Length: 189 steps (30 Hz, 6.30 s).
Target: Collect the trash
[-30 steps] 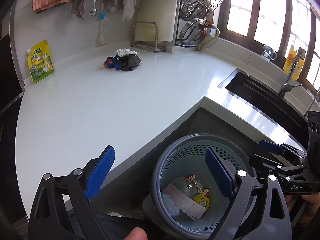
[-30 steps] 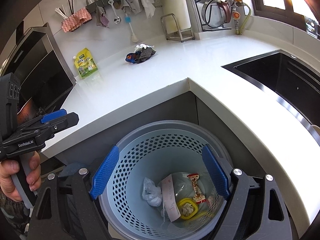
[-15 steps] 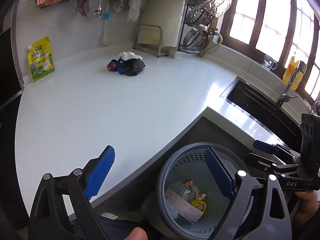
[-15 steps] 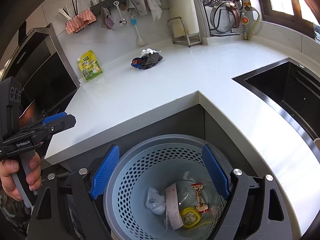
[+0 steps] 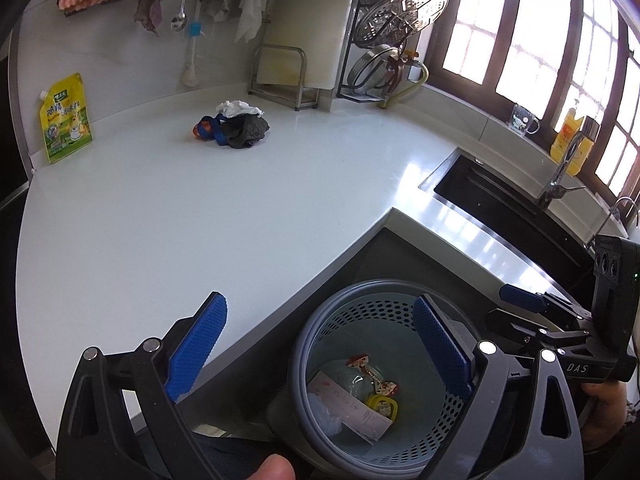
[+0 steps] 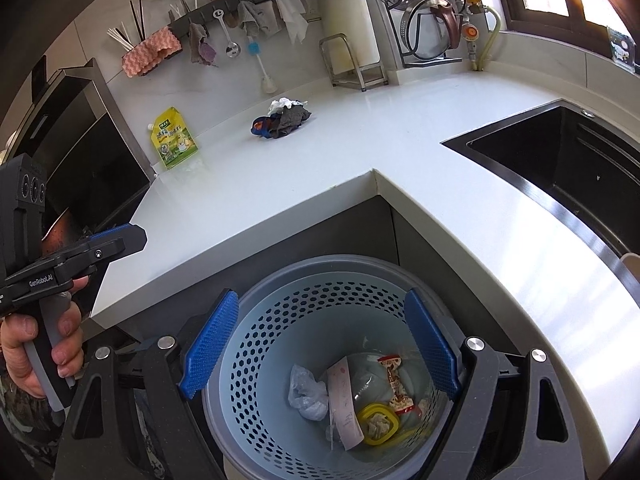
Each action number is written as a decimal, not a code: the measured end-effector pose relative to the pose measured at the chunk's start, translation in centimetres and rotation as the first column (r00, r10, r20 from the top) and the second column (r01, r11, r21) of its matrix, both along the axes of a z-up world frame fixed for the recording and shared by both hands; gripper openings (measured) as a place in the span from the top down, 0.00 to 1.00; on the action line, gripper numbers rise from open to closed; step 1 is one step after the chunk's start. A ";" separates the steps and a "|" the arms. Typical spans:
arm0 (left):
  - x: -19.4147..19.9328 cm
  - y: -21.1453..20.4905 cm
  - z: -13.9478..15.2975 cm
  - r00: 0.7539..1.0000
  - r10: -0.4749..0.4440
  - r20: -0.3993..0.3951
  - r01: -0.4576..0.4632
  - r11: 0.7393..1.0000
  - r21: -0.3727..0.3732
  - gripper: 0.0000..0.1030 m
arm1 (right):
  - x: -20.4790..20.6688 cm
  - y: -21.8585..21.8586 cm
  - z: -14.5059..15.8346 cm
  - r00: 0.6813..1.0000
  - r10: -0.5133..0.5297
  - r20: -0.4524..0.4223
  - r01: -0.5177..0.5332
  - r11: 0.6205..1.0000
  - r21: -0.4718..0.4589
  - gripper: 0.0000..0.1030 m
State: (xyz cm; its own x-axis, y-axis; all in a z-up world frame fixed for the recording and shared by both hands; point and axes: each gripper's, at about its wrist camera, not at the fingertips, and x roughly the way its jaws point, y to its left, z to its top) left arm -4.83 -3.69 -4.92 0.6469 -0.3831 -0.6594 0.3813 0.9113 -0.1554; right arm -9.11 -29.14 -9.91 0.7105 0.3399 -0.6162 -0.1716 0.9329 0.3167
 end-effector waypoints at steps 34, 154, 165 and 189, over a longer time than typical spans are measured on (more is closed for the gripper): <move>16.4 5.5 2.5 0.988 0.146 0.048 -0.150 0.985 0.081 0.09 | 30.4 10.5 7.1 0.973 0.197 0.120 -0.179 0.974 -0.140 0.21; -0.5 -0.4 1.5 1.000 0.001 -0.010 -0.001 1.000 -0.014 0.90 | 0.9 0.4 2.1 0.995 0.093 0.022 -0.094 0.994 0.064 0.94; -1.6 -0.1 2.4 1.000 -0.006 0.012 0.006 1.000 -0.010 0.90 | -0.2 0.6 2.2 0.996 0.086 0.021 -0.087 0.994 0.061 0.94; -4.0 -1.1 1.6 0.998 -0.065 -0.003 0.065 0.998 -0.006 0.90 | -3.1 -0.2 1.2 0.999 0.050 0.015 -0.051 0.997 0.066 0.94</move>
State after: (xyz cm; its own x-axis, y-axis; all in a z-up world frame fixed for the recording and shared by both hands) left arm -8.88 -4.82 -3.36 0.6183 -0.4281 -0.6591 0.4390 0.8837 -0.1621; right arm -12.21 -29.36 -8.73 0.6997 0.4151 -0.5815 -0.2227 0.9001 0.3746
